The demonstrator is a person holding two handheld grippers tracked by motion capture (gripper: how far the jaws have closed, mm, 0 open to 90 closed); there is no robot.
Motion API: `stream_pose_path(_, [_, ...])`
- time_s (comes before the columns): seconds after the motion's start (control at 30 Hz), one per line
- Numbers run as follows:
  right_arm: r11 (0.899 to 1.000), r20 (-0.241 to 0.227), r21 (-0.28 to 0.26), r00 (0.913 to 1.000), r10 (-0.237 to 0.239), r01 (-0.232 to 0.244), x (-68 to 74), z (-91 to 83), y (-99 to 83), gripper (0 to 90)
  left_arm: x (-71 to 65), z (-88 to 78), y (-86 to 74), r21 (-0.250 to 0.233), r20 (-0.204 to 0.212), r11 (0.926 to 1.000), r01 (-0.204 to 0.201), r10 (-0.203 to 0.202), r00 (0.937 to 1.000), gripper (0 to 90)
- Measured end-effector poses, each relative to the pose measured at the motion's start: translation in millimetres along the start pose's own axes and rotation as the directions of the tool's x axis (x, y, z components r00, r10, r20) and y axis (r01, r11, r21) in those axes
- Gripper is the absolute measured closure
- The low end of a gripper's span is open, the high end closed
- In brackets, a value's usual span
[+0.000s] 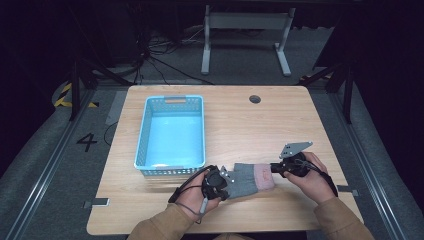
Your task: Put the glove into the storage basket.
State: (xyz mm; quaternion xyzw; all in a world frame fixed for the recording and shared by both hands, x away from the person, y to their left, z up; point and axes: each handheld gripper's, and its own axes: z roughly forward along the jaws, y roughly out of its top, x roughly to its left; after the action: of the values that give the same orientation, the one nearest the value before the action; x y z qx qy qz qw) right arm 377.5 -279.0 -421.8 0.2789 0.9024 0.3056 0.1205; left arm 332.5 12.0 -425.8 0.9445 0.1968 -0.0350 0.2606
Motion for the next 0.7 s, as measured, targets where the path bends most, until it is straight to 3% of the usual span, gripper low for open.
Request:
stream_pose_path(0.13, [1.0,-0.008,0.016,0.9999,0.01,-0.01,-0.4,5.0,-2.8,85.8,2.9,5.0,-2.0,0.013,0.017,0.9999,0.005,-0.005,0.9998,89.1])
stream_pose_path(0.3, [1.0,0.007,0.02,0.9999,0.01,-0.01,-3.9,4.7,-6.5,75.7,3.8,4.7,-2.3,0.002,0.039,1.0,0.008,-0.008,0.9992,76.6])
stream_pose_path(0.6, [0.998,0.036,-0.025,0.9972,0.066,-0.065,-10.0,-16.5,-16.0,70.5,4.4,-15.5,2.5,-0.086,-0.011,0.9959,0.03,-0.031,0.9995,64.3])
stream_pose_path(0.7, [0.995,0.052,-0.039,0.9945,0.091,-0.089,-12.3,-25.1,-19.8,69.8,4.7,-18.2,7.3,-0.118,-0.031,0.9926,0.028,-0.032,0.999,55.8])
